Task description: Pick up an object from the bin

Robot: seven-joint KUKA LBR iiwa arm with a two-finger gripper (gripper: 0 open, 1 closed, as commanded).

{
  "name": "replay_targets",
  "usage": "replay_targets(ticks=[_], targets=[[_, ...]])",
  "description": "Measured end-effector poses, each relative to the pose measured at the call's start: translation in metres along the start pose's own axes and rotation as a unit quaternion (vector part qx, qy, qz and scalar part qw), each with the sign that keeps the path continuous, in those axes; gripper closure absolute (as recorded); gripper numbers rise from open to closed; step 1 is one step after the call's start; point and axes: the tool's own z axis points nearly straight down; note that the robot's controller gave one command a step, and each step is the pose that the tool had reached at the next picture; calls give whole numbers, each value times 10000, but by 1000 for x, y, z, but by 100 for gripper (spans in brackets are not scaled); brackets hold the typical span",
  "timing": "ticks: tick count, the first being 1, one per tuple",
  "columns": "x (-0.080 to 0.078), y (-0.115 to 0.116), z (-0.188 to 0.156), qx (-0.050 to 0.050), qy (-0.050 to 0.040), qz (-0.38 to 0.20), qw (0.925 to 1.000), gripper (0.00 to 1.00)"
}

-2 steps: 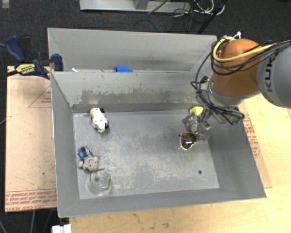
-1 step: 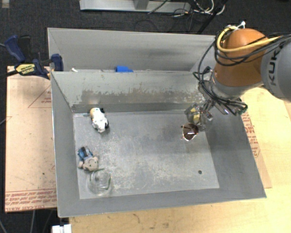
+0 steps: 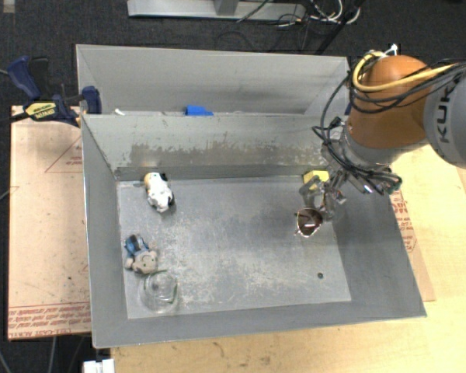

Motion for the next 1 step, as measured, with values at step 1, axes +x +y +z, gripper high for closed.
replay_targets(ticks=[1], targets=[[-13, 11, -50, 35, -23, 18, 10000, 100]])
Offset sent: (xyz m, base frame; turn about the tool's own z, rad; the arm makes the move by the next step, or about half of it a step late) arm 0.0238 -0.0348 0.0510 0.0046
